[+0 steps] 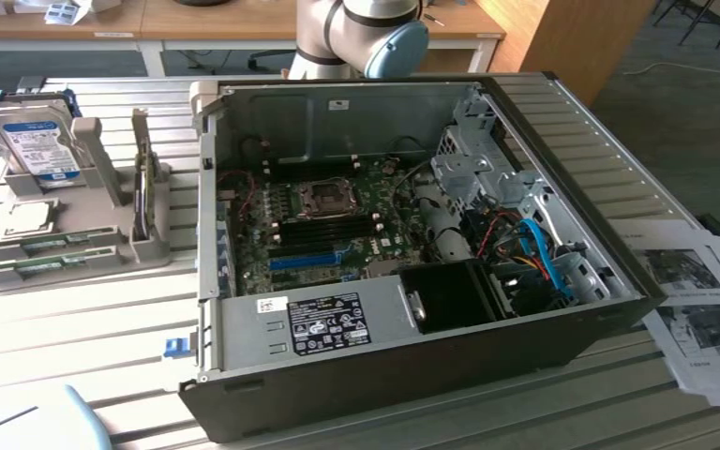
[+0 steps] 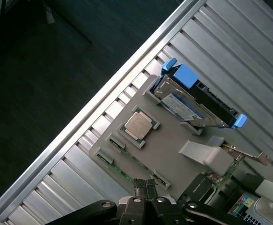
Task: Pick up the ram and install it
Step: 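Pick up the ram and move it above insertion slot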
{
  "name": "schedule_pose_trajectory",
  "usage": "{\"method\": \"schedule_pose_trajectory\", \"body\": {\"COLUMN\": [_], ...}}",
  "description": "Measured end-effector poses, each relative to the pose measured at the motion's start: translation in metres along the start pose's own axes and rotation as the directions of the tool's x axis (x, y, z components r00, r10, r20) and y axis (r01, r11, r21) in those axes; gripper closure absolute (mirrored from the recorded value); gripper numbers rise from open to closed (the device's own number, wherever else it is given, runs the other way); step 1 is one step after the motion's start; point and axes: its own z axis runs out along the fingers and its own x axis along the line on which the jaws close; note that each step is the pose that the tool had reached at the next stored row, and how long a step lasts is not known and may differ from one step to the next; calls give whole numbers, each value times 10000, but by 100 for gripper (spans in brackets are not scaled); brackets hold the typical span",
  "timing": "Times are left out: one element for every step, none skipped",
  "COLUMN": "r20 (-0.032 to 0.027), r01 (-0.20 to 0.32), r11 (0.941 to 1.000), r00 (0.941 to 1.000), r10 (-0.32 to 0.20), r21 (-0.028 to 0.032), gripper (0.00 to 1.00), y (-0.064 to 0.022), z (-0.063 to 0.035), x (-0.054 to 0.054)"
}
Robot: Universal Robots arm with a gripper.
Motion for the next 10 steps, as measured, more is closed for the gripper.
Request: {"method": "schedule_pose_trajectory", "body": {"r20": [0, 1, 2, 3, 4, 6, 7, 9, 11, 12], "r01": [73, 144, 215, 285, 356, 428, 507, 575, 647, 723], "r11": [10000, 9999, 9998, 9996, 9994, 9991, 9987, 9983, 9979, 9973], "r00": [10000, 9999, 9998, 9996, 9994, 9991, 9987, 9983, 9979, 9974], "r10": [-73, -144, -215, -285, -356, -428, -507, -575, -647, -723], "r21": [-9, -17, -26, -35, -44, -53, -63, -72, -81, -89], "gripper": [91, 91, 91, 91, 91, 91, 91, 91, 91, 91], "y": [0, 0, 0, 0, 0, 0, 0, 0, 0, 0], "z": [0, 0, 0, 0, -1, 0, 0, 0, 0, 0], "x": [0, 0, 0, 0, 0, 0, 0, 0, 0, 0]}}
